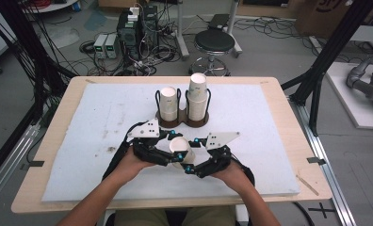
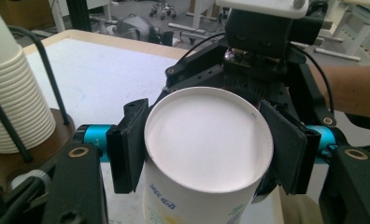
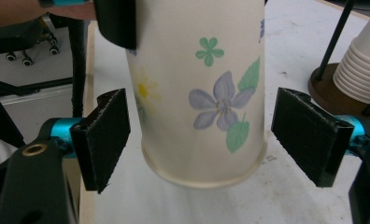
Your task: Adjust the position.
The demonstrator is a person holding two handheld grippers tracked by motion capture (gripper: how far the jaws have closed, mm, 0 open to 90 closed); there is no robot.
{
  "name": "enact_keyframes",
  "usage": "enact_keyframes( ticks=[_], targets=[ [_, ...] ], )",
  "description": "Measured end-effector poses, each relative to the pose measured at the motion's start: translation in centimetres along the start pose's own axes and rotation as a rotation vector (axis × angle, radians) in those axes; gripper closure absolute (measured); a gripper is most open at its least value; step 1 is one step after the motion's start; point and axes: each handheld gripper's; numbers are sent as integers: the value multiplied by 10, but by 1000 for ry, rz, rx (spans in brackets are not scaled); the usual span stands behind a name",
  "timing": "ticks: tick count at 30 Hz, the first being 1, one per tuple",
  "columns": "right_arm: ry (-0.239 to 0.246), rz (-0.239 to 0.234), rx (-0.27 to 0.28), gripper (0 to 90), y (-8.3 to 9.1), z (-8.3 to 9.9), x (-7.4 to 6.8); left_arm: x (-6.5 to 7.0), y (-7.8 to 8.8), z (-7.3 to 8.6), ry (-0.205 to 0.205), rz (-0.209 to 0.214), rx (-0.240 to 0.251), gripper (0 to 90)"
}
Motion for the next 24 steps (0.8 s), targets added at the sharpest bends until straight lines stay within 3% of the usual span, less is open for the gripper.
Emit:
enact_keyframes(
  ticks=[9,14,24],
  targets=[
    [9,-2,-2,209,-3,2,1,2,-3,-1,-9,12,10,363],
    [24,-11,15,271,-1,4,2,2,-2,-2,-12,12,19,363],
    [31,-18,-30,331,-1,2,1,0,-3,2,0,25,-1,361]
  ],
)
Point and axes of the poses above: each handheld gripper's, and its own axes: y roughly backward along the jaws, z roughly out of its underside, x roughly to its right, and after that the axes turned 11 degrees about -x, right-handed
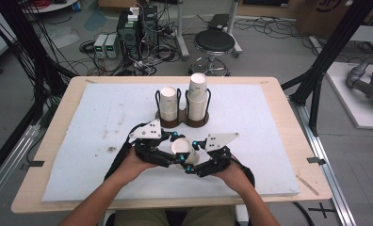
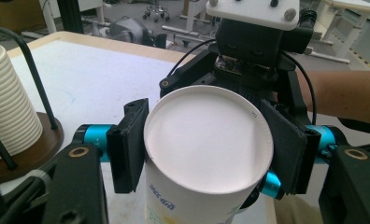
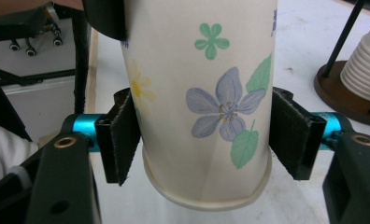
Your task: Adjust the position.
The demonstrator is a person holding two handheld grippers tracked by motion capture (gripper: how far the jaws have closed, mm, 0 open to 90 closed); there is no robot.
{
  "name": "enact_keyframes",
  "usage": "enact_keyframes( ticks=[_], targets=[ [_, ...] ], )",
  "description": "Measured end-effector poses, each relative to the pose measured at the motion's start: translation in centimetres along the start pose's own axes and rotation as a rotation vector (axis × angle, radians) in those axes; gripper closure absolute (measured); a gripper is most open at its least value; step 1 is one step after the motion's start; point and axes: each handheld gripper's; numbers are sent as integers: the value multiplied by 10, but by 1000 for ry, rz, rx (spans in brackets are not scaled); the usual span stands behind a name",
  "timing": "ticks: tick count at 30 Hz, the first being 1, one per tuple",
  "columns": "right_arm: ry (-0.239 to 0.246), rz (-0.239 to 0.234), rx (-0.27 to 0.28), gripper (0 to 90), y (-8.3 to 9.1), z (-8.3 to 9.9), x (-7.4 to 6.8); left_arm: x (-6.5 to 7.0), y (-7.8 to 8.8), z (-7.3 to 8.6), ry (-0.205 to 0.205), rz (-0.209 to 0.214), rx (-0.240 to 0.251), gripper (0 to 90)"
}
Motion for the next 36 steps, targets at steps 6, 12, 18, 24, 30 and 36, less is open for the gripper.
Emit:
enact_keyframes(
  ticks=[6,12,18,24,30,36],
  targets=[
    [8,-11,-51,346,0,-5,-5,-1,-1,3,51,-7,-32,155],
    [26,-6,-100,346,4,-7,-4,-2,10,4,43,-3,-40,155],
    [42,-4,-193,344,8,-13,0,-5,17,5,29,3,-62,159],
    [95,-8,-266,344,12,-27,3,-7,21,4,26,6,-88,159],
    [144,-7,-362,344,12,-43,5,-7,23,1,5,15,-126,160],
    [203,-23,-447,344,9,-56,2,-7,20,1,-12,27,-167,162]
  ],
)
Point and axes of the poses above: each handheld gripper's, and its own axes: y roughly backward along the jaws, z roughly out of its underside, x roughly to its right, and after that the axes turned 11 degrees about -x, right-handed
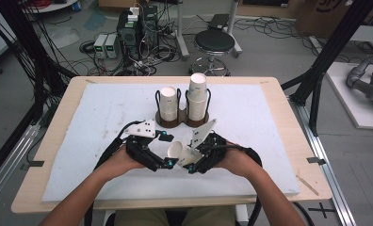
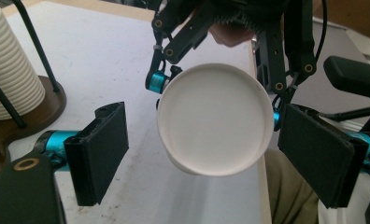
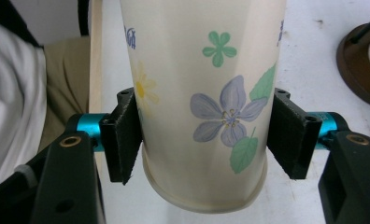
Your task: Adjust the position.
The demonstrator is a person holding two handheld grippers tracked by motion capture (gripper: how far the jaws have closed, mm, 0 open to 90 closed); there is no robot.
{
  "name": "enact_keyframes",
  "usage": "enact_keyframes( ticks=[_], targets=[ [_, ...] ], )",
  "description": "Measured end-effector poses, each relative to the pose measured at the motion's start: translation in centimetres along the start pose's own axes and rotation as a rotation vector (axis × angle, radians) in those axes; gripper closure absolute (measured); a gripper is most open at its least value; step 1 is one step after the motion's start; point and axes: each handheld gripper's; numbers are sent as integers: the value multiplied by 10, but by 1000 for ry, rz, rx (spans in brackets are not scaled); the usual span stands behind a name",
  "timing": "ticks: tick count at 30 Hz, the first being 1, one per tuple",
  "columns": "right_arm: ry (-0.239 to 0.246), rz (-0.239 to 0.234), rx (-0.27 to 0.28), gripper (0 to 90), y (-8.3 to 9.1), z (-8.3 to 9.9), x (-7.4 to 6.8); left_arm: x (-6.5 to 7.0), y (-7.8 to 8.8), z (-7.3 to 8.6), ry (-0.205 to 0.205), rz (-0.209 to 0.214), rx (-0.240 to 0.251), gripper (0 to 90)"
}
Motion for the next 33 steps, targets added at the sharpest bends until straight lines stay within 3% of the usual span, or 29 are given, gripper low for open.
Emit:
enact_keyframes(
  ticks=[7,17,21,28,32,33],
  targets=[
    [68,-9,-122,343,0,-17,-1,0,-5,1,-13,32,-35,176],
    [89,-39,-166,342,-3,-27,-2,0,-9,1,-31,52,-76,273],
    [87,-43,-172,341,-4,-27,-2,0,-10,1,-45,70,-86,323],
    [69,-52,-182,313,-5,-25,-1,-2,-11,2,-58,63,-96,356],
    [31,-35,-110,202,-1,-21,1,-4,-7,3,-55,28,-76,367],
    [24,-25,-71,202,1,-19,3,-5,-6,4,-55,24,-67,368]
  ],
)
Point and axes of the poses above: each handheld gripper's, and its own axes: y roughly backward along the jaws, z roughly out of its underside, x roughly to its right, and after that the axes turned 11 degrees about -x, right-handed
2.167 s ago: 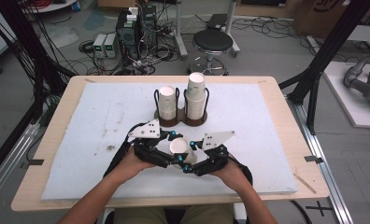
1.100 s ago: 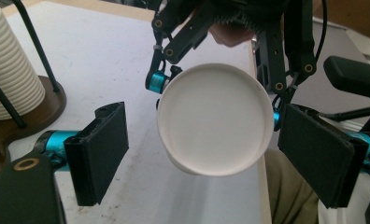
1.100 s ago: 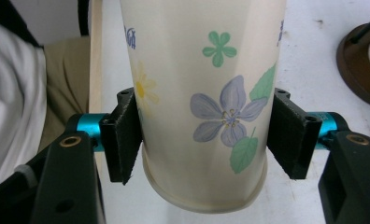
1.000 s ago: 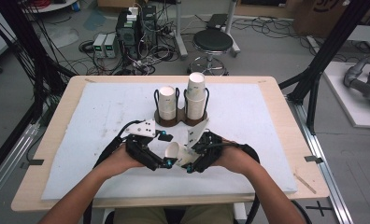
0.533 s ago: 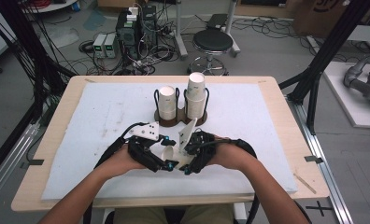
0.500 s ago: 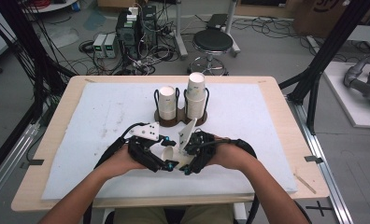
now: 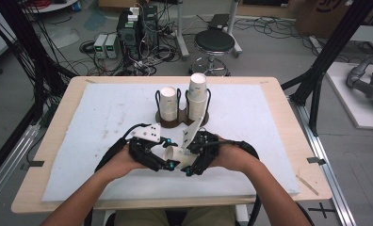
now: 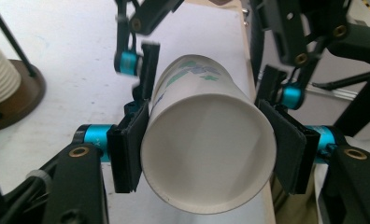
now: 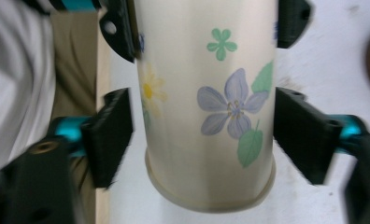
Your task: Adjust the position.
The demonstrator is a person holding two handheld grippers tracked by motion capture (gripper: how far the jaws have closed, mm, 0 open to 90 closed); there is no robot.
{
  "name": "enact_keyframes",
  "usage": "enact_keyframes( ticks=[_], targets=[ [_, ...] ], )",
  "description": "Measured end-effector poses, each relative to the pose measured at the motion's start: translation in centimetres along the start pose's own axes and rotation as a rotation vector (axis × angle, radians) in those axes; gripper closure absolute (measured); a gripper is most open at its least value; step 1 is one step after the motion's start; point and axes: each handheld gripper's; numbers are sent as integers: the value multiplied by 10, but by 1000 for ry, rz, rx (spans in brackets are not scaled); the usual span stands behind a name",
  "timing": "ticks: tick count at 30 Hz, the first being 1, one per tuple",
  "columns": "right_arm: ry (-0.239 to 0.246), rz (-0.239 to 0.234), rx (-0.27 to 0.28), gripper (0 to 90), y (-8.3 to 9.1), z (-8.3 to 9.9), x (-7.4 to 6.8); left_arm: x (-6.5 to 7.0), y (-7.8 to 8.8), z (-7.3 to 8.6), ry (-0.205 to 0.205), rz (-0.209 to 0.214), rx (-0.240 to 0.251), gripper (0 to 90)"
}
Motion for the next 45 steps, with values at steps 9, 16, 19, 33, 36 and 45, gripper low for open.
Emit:
enact_keyframes(
  ticks=[9,16,19,33,36,45],
  targets=[
    [-119,24,275,202,19,25,1,-5,4,10,30,-21,91,368],
    [-203,77,436,202,19,47,-4,-5,6,20,59,-51,162,368],
    [-246,98,513,203,17,59,-5,-4,5,23,66,-57,181,368],
    [-347,131,628,202,-1,93,-16,-1,1,32,74,-58,269,369],
    [-352,126,630,202,-4,95,-17,-1,0,34,69,-57,281,368],
    [-356,101,637,202,-10,98,-19,2,1,36,61,-44,309,368]
  ],
)
Point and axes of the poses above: each handheld gripper's, and its own axes: y roughly backward along the jaws, z roughly out of its underside, x roughly to its right, and after that the axes turned 11 degrees about -x, right-handed
